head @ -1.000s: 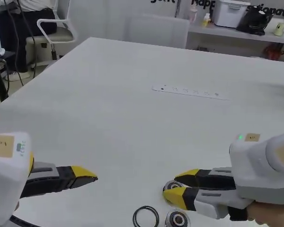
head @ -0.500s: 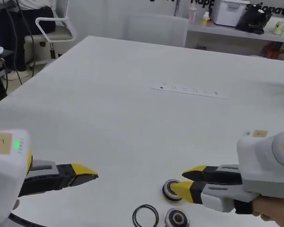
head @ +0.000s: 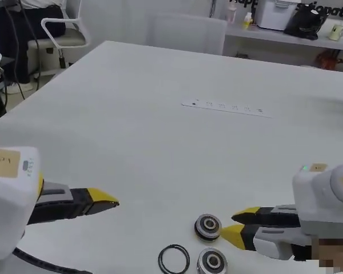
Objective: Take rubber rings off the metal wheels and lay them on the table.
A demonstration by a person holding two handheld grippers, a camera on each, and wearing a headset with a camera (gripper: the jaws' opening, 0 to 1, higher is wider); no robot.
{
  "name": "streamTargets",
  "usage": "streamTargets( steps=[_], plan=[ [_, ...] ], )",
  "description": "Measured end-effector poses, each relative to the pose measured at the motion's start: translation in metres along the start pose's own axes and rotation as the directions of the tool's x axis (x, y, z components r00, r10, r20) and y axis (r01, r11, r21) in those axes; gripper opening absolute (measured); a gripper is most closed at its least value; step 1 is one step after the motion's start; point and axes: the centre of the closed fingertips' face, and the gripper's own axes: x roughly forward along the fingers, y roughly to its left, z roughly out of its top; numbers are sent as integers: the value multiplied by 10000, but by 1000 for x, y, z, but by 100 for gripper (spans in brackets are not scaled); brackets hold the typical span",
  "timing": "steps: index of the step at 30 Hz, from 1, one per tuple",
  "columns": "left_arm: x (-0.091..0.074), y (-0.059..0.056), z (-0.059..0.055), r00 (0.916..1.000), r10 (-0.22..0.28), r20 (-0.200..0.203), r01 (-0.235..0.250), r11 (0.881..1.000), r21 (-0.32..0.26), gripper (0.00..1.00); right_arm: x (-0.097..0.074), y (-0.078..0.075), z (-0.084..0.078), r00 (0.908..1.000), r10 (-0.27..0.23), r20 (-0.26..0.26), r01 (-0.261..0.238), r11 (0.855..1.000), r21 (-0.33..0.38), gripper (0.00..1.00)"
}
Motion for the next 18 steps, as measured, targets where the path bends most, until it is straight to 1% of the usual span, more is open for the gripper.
streamTargets(
  steps=[3, 4, 5, 6, 8, 9, 11, 13, 15, 18],
  plan=[
    [1, 3, 8, 10000, -39, 37, 38, 9997, 234, 69, 0, -1, -2, 10000, -16, -45, 16, 10000, 69, 23],
    [2, 3, 11, 10000, -42, 57, 40, 9994, 330, 70, 0, -1, -3, 10000, -14, -52, 15, 10000, 73, 23],
    [2, 5, 17, 9999, -46, 122, 41, 9989, 459, 70, 0, -1, -3, 10000, -15, -61, 15, 10000, 78, 23],
    [2, 5, 19, 9998, -58, 164, 50, 9987, 499, 70, 0, -1, -3, 10000, -14, -81, 15, 10000, 77, 23],
    [3, 6, 32, 9990, -172, 407, 148, 9982, 581, 71, 0, -1, -4, 10000, -18, -98, 19, 10000, 64, 23],
    [4, 7, 40, 9981, -222, 580, 184, 9977, 657, 71, 0, -1, -4, 9999, -13, -100, 14, 10000, 70, 23],
    [5, 8, 54, 9961, -278, 843, 200, 9957, 909, 71, 0, -2, -5, 9999, -19, -128, 20, 10000, 75, 23],
    [8, 9, 64, 9945, -403, 962, 297, 9936, 1094, 71, 0, -2, -5, 9999, -23, -133, 23, 10000, 55, 23],
    [11, 10, 71, 9938, -516, 990, 388, 9911, 1271, 71, 0, -2, -5, 9999, -35, -131, 36, 10000, 51, 23],
    [19, 13, 77, 9940, -628, 895, 478, 9859, 1605, 71, -1, -3, -5, 9999, -40, -102, 41, 10000, 71, 23]
  ],
)
